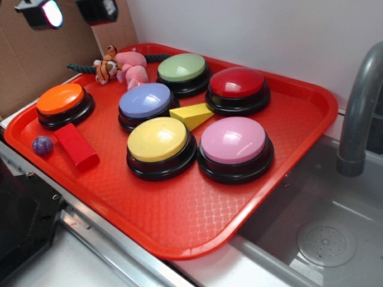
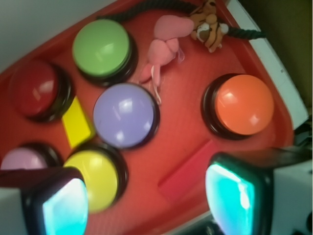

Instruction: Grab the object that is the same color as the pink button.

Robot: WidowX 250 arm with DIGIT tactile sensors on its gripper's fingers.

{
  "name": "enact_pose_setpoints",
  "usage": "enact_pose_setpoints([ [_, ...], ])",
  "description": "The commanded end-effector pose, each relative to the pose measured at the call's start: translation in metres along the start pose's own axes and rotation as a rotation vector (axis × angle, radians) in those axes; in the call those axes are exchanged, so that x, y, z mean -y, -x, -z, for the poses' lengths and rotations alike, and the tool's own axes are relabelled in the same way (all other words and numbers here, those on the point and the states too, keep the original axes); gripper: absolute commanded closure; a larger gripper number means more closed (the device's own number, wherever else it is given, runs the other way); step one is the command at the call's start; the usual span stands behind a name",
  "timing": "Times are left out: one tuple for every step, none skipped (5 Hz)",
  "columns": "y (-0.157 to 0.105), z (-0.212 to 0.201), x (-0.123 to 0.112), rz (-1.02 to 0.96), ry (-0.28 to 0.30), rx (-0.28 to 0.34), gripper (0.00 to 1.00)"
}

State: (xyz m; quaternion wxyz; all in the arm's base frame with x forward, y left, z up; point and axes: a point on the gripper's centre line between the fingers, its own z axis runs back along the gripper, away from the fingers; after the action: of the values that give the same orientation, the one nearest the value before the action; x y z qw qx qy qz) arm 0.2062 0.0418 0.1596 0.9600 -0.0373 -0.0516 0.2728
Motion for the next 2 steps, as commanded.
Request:
enact_pose_setpoints([
  [-0.056,0.014,-0.028,-0.315,0.025,0.2,0.0],
  [-0.073,0.03,-0.035,-0.465,-0.039,0.244,0.0],
])
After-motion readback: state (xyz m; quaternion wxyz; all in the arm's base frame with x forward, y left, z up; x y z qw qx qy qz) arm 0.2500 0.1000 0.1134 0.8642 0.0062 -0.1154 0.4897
